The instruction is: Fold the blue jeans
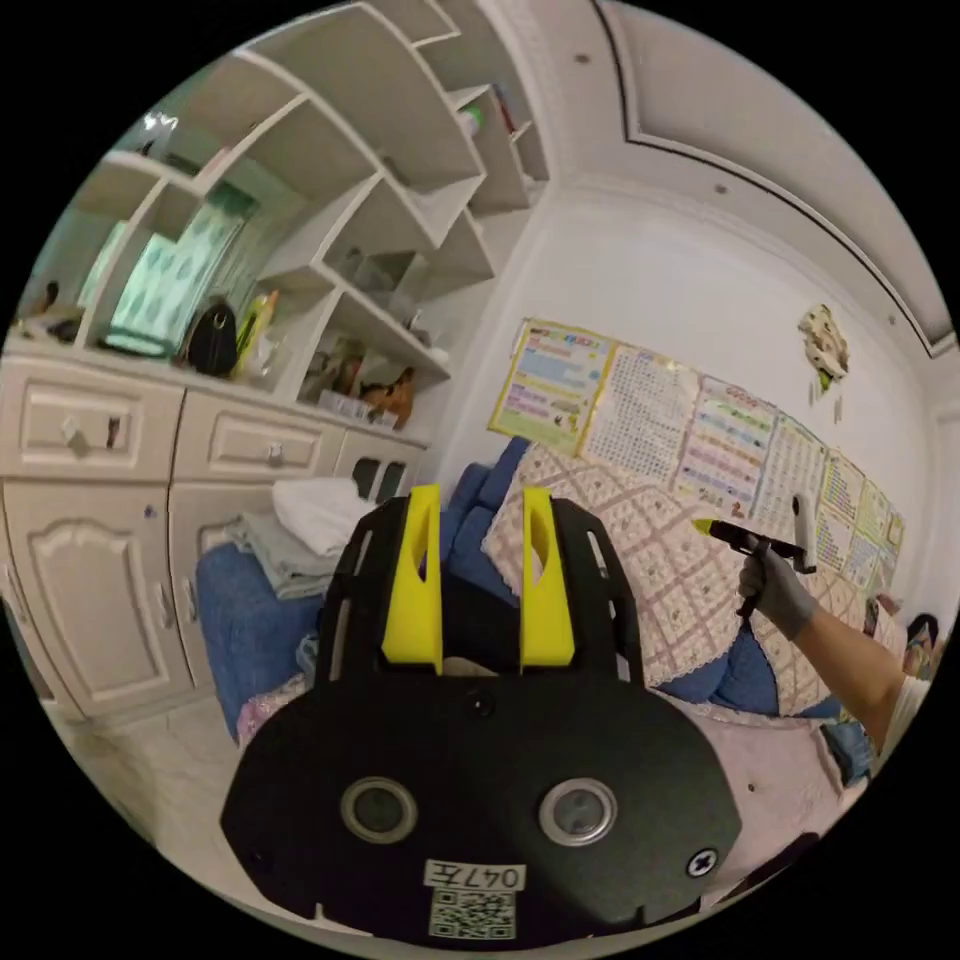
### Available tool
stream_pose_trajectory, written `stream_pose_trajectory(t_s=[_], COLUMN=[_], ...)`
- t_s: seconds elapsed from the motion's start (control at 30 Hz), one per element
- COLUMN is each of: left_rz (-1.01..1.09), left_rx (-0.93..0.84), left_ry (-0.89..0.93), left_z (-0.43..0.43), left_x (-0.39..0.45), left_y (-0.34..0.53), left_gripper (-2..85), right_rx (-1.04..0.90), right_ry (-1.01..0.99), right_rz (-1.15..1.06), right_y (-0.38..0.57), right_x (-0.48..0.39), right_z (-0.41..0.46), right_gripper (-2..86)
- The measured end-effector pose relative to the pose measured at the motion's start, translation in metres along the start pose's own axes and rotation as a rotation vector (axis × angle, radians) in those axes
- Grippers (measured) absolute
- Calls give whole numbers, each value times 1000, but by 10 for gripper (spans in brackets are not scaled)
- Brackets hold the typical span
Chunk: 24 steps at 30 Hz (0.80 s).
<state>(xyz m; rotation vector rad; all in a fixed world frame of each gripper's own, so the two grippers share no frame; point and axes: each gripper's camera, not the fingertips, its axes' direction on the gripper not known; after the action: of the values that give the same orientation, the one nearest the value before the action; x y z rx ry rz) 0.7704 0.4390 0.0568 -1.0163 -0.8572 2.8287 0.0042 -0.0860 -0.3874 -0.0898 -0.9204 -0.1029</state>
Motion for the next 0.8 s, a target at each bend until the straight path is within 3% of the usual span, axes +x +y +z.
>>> stream_pose_trajectory(t_s=[0.23,0.37,0.47,0.6,0.8], left_rz=[249,261,283,285,418], left_rx=[294,252,105,-239,-638], left_ry=[207,495,678,920,1246], left_z=[-129,-148,-130,-90,-107], left_x=[235,346,455,640,889], left_y=[8,58,139,286,452], left_gripper=[91,67,40,-2,-8], right_rx=[232,378,341,59,-120], right_ry=[113,290,464,727,878], right_rz=[-110,-88,40,258,497], right_y=[51,170,267,381,459], right_x=[-58,-94,-111,-116,-101], right_z=[-216,-357,-429,-513,-668], right_gripper=[77,43,33,14,-7])
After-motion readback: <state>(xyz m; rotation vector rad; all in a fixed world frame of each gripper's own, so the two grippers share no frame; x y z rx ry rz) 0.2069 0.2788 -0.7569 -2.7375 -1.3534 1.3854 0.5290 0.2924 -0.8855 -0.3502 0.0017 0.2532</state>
